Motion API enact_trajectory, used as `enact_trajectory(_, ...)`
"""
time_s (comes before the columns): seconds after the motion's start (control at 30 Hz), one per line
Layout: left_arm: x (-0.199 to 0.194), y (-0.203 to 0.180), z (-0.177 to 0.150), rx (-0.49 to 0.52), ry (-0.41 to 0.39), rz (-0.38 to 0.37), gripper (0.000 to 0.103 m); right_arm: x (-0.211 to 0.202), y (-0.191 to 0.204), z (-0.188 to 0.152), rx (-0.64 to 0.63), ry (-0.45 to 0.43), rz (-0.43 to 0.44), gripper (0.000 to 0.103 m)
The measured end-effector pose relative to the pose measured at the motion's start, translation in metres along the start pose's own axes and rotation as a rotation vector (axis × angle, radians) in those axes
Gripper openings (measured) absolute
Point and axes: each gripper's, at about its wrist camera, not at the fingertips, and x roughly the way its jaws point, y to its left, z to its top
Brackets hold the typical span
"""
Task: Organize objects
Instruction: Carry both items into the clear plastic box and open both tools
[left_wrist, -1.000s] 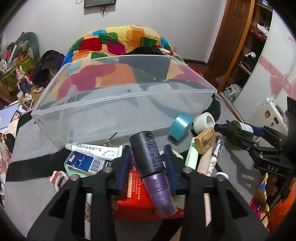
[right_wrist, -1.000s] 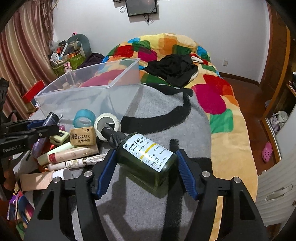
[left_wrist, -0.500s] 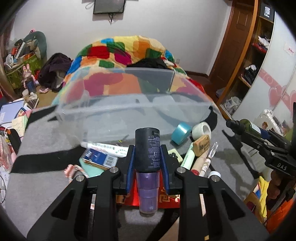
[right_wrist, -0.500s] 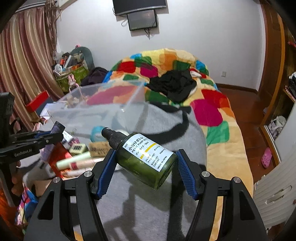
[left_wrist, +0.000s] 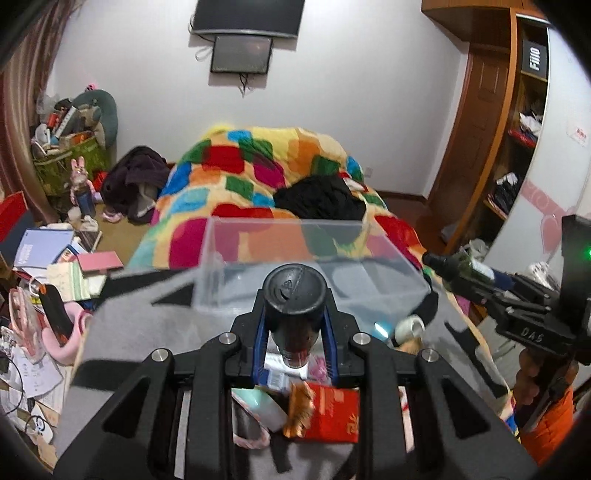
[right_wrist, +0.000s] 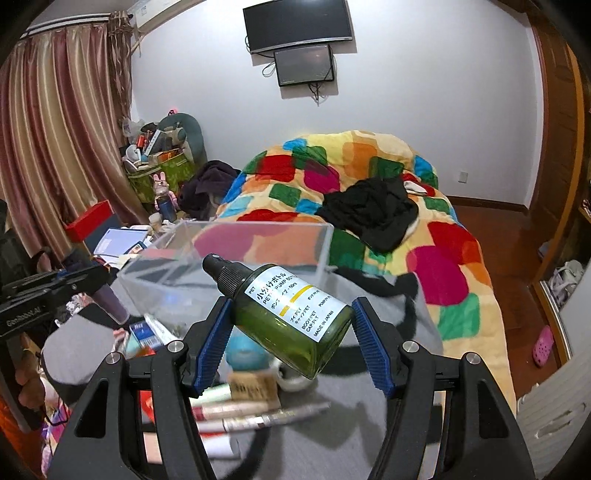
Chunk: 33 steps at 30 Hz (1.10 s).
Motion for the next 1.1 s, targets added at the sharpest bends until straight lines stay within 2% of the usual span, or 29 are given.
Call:
enact_trajectory(0.2, -0.001, 0.012, 0.026, 0.004, -0.058, 0.043, 0.025, 0.015, 0.016, 0.02, -0.031, 0.0, 0.004, 0.062)
enact_trajectory(0.33, 0.014, 0.021, 0.04, 0.005, -0.073, 0.089, 0.025, 0.035, 0.025, 0.032, -0.058, 0.03, 0.013, 0.062)
enact_trajectory(0.47, 0.04, 0.028, 0.041, 0.01, -0.028, 0.117, 0.025, 0.059, 0.033, 0.037, -0.084, 0.093, 0.022, 0.062)
enact_trajectory(0.7, 0.078, 0.023, 0.022, 0.058, 0.064, 0.147, 0.025, 0.099, 0.046, 0.033, -0.14, 0.197, 0.013, 0.062)
enact_trajectory(0.97, 0.092, 0.004, 0.007, 0.129, 0.136, 0.09, 0.026, 0.117, 0.05, 0.026, -0.168, 0.263, 0.019, 0.062)
enact_trajectory(1.03, 0.09, 0.001, 0.005, 0.14, 0.144, 0.077, 0.029, 0.115, 0.05, 0.025, -0.159, 0.262, 0.028, 0.062)
enact_trajectory(1.1, 0.087, -0.001, 0.004, 0.141, 0.146, 0.061, 0.039, 0.112, 0.047, 0.025, -0.148, 0.263, 0.043, 0.062)
